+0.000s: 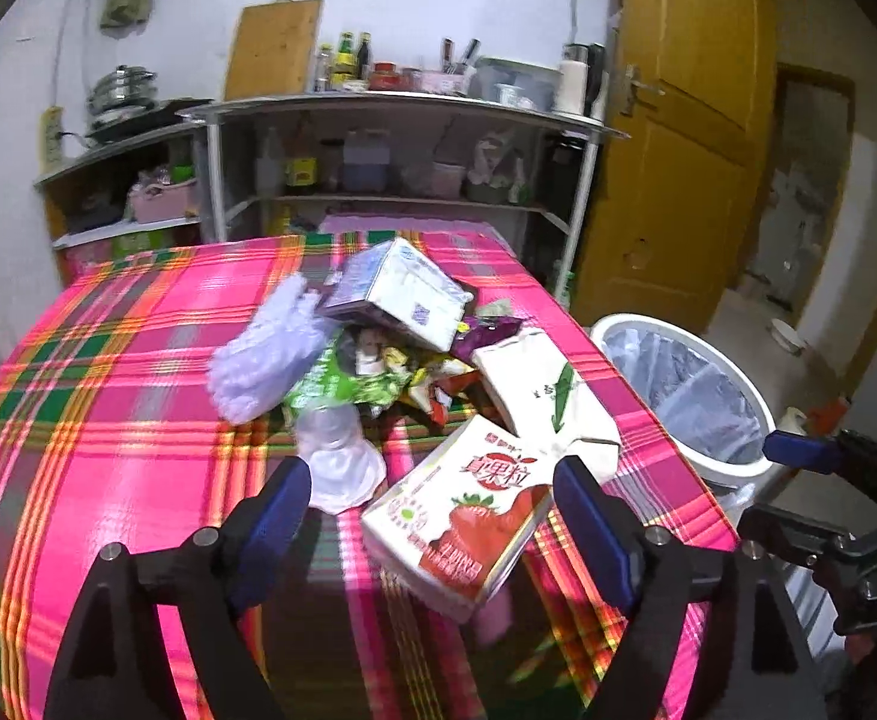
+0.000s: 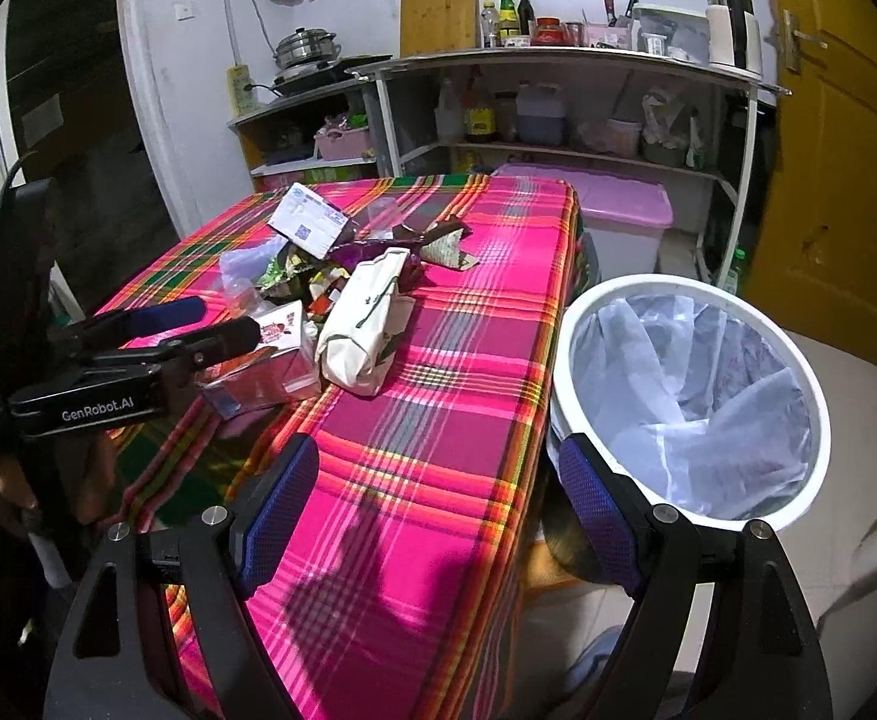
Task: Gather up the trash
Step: 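Grasp the strawberry milk carton with the left gripper, then grasp the white paper bag with the right gripper while the left gripper lifts the carton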
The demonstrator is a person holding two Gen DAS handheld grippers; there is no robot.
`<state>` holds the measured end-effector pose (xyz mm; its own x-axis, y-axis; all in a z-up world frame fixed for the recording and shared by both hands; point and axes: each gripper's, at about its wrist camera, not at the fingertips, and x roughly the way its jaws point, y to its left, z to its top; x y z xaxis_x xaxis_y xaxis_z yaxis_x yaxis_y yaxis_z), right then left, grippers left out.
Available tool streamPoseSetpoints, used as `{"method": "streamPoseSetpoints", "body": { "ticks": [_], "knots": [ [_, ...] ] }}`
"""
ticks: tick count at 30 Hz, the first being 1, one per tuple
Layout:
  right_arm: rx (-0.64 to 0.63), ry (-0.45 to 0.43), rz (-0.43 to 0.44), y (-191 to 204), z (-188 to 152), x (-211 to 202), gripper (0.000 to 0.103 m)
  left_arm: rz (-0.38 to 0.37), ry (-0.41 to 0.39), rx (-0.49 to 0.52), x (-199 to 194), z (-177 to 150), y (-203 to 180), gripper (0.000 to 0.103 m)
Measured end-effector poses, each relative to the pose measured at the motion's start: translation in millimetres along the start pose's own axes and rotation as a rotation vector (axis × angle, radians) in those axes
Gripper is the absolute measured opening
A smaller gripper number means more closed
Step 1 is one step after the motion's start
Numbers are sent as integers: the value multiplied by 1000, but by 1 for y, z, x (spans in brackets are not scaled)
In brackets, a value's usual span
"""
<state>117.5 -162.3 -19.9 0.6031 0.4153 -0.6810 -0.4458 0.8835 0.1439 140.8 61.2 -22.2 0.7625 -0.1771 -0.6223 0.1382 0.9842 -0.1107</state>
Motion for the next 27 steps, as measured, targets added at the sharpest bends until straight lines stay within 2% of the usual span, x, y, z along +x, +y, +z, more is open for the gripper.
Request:
{"method": "streamPoseSetpoints", "body": {
  "ticks": [4, 10, 13, 18, 20, 25, 27],
  "knots": [
    [2, 7, -4, -1, 1, 3, 83, -65, 40, 30, 9, 1, -4, 83],
    [-4, 6, -2, 1, 4, 6, 83, -68, 45, 75, 3, -9, -13, 83],
    [-4, 5, 1, 3, 6, 7, 83, -37, 86, 80, 8, -15, -14, 63],
    [25, 19, 30, 1, 13, 12, 82, -18, 92, 72, 7, -22, -16, 59],
    [36, 19, 49, 0, 19, 15, 80, -14, 85, 58, 5, -24, -16, 59],
    [66, 51, 104, 1, 34, 36, 60, 14, 54, 3, -8, -28, -10, 59],
    [69, 61, 125, 2, 38, 43, 60, 33, 37, -19, -14, -29, -4, 59]
  ]
}}
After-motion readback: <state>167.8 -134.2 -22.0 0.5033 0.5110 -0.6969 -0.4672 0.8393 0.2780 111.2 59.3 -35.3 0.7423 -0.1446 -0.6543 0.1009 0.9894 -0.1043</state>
